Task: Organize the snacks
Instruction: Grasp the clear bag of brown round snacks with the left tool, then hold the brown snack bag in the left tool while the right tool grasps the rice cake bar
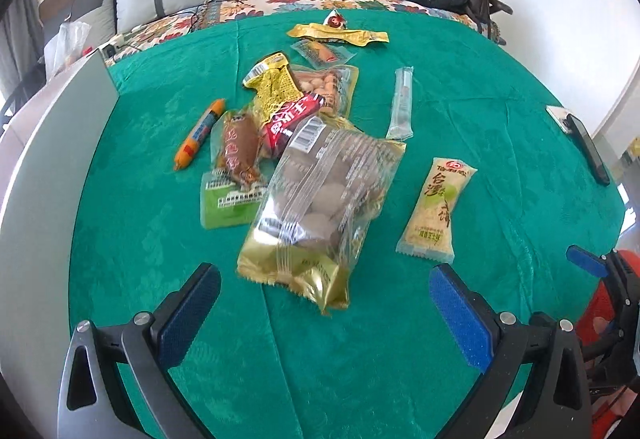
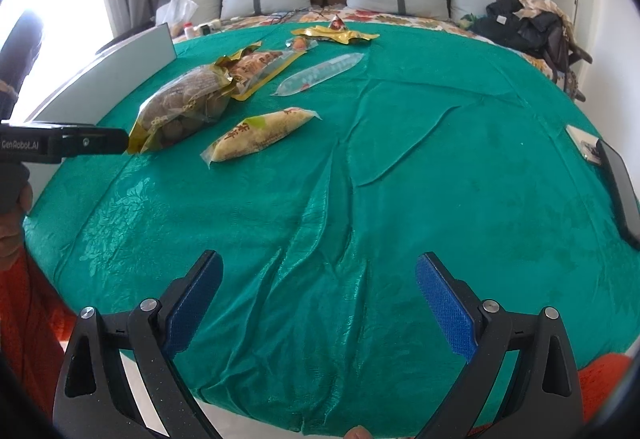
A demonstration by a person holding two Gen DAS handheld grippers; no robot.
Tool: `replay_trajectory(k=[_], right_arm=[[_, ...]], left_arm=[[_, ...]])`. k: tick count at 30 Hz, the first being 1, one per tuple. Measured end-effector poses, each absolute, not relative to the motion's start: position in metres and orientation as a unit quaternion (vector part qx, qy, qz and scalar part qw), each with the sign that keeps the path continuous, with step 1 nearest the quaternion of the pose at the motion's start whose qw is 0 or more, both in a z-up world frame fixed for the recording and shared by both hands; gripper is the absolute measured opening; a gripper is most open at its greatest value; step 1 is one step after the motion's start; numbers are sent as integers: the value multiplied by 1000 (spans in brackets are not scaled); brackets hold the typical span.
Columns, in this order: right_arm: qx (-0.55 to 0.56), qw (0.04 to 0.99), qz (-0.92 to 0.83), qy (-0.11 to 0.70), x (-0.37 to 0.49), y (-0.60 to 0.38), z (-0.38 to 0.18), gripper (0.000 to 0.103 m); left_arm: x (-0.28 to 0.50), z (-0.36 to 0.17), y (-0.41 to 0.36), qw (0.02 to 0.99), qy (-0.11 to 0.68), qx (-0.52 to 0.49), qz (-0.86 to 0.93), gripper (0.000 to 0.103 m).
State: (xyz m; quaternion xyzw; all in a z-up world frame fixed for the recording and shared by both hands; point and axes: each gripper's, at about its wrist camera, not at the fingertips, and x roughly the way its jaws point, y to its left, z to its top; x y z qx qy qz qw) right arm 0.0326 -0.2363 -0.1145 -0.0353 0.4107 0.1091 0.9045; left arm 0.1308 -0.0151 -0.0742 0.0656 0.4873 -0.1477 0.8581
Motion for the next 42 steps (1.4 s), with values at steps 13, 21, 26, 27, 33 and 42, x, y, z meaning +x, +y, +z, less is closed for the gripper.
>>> replay_trajectory(k=[13,21,26,27,33,42], right_arm=[[-26,903,116,413,33,-237,-112,99],[-14,904,112,413,36,-240,-112,99],[-13,900,108,421,38,-240,-117,99],[-17,900,107,422,37,-239,-117,99],[-29,896,101,431,36,-238,-123,99],[-53,898,98,425,35,-233,-127,100]], left_arm=[[153,-91,-4,838,523,28,-153,56],[87,-66,57,865,492,-57,-75,56],[74,-83,88,880,473,-42,14,57],[73,-89,91,879,475,-44,19,58],[71,-115,97,871,487,-52,32,81],[73,-128,97,870,489,-29,50,103]])
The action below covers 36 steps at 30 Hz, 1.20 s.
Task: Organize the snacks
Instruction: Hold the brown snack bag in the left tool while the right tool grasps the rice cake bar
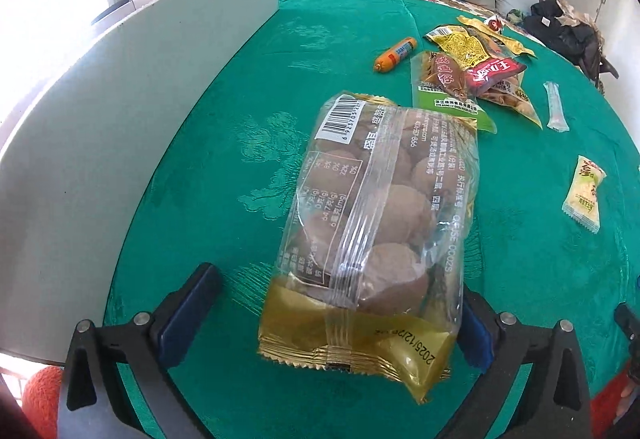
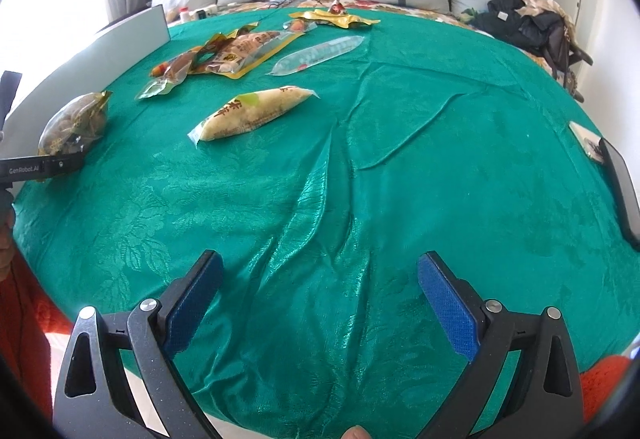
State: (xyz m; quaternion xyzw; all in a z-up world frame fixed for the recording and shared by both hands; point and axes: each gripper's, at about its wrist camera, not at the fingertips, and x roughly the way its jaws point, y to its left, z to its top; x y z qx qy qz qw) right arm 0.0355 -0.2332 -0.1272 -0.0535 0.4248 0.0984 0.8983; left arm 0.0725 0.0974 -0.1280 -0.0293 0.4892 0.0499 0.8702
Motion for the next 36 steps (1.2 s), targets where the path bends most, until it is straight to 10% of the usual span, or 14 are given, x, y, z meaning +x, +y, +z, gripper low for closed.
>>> replay_trajectory(k=[36], right_arm=[[22,878,102,466,51,-239,-112,98]], left_arm=[[68,-128,97,883,465,-27,49,103]])
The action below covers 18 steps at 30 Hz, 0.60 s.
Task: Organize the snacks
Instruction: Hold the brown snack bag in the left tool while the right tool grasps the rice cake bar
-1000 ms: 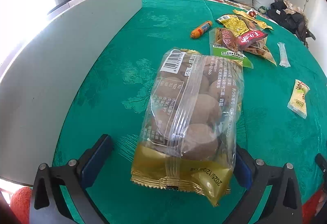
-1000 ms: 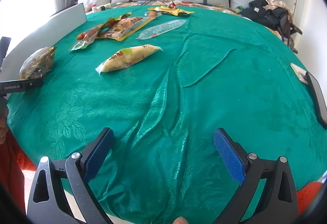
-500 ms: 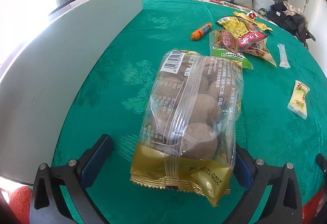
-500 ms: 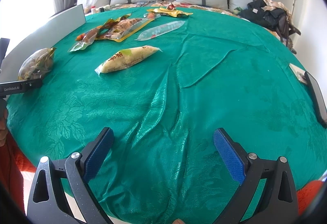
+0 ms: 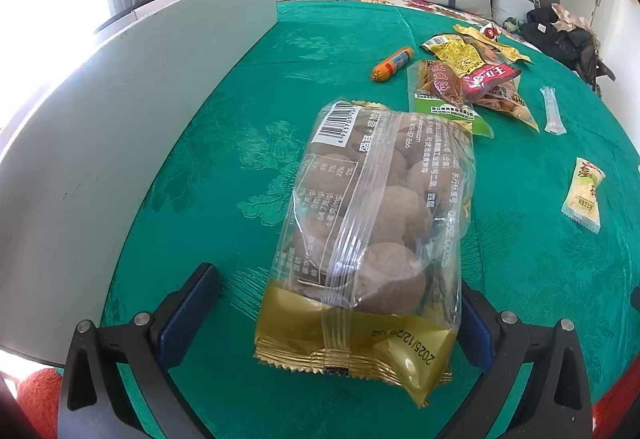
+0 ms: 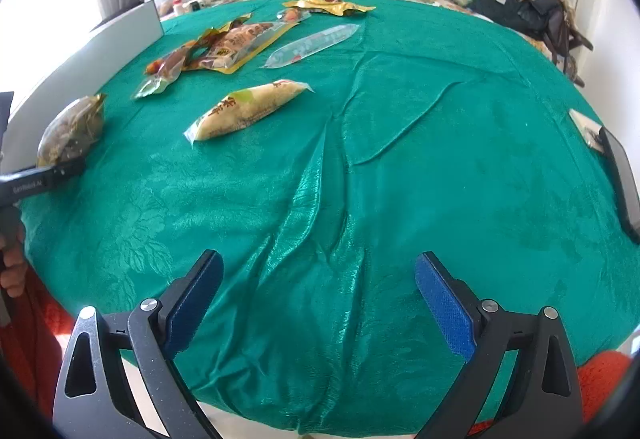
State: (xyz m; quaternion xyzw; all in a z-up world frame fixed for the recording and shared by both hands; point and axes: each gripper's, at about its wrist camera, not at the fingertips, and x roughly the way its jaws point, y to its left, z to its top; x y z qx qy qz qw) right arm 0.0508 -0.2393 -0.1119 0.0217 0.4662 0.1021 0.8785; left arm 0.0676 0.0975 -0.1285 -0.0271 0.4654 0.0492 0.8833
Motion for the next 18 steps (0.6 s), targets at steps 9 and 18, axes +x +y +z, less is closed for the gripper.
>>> replay_trajectory(k=[9,18], right_arm=[[118,824,102,545,148,-178,-111,96],[-23,849,36,527,173,-123,-114,63]], left_arm=[[67,-130,97,886,461,-24,44,103],[64,-129,98,887,459,-23,43,103]])
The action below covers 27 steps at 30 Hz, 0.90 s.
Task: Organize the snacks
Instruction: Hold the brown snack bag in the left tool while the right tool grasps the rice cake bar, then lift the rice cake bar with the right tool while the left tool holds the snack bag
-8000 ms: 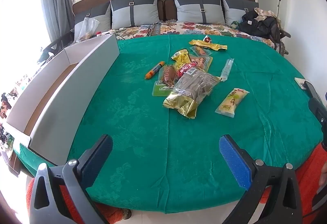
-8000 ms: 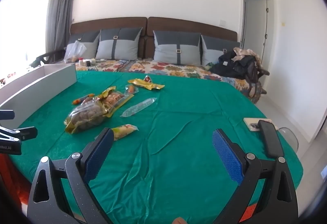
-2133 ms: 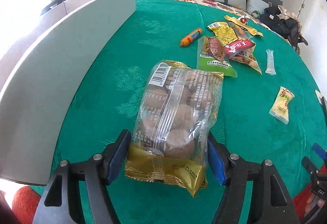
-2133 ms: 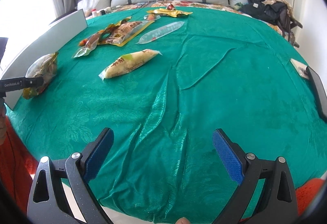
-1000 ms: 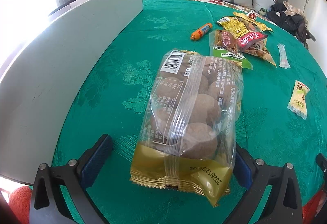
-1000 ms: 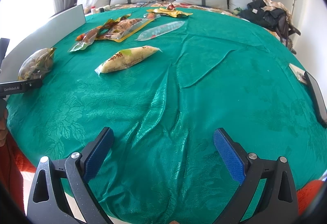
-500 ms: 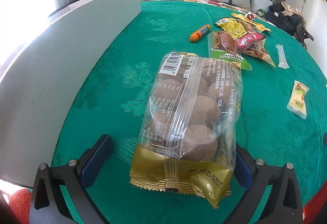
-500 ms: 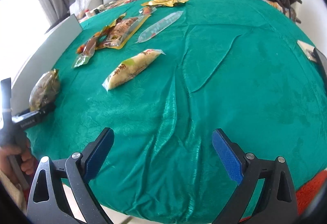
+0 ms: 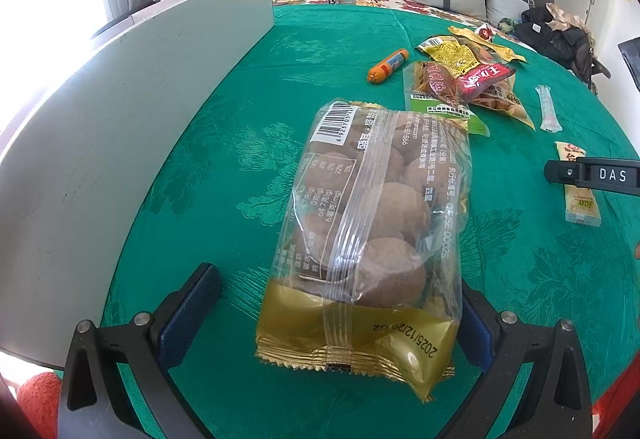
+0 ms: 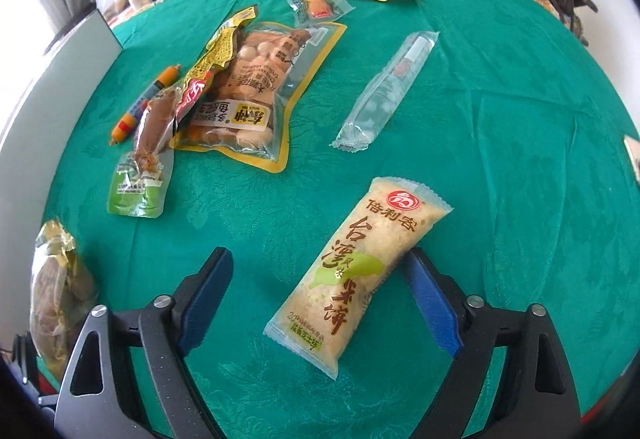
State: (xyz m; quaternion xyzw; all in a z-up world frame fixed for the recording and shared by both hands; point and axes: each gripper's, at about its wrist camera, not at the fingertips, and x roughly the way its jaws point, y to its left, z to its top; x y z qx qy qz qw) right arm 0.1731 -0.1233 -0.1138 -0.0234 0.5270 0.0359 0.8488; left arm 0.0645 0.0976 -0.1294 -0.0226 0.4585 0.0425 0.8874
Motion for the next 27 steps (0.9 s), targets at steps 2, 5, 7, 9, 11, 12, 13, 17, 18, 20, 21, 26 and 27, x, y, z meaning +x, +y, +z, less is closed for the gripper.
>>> replay_trajectory(k=[2,5,7,9,11,12,13,17,18,20,21,26,27], right_arm=[[-32,852,56,520,166,-125,-112,47],[-30,849,69,522,156,-134,-111,36],[-40,850,82,519,146,-139,-111,32],[-57,853,96,510,131,-145,-111,32],[-72,858,100,498,116,-152,-112,32],[-73,861,102,493,110,-156,-112,33],[-70,864,104,488,106,-159,-113,33],[-59,875,90,471,100,-172,-118,78],[-49,879,93,466,99,-176,-120,78],[-58,883,98,455,99,-176,-120,80],[-59,885,102,451,99,-176,-121,81],[-54,895,111,430,95,-182,-125,88],[-55,896,113,426,95,-182,-125,88]], left_arm=[[65,-129,98,887,459,-23,43,103],[65,-129,97,886,461,-23,43,103],[65,-129,98,886,462,-23,42,103],[65,-129,97,886,462,-23,42,103],[65,-129,97,886,462,-23,42,103],[65,-129,98,886,461,-23,43,103],[65,-129,98,886,461,-24,44,103],[64,-130,97,888,457,-25,47,103],[64,-130,97,888,456,-25,48,103],[63,-130,97,889,455,-25,49,103],[63,-130,97,889,454,-26,49,103],[62,-130,96,891,451,-26,52,103],[62,-130,96,891,450,-26,52,103]])
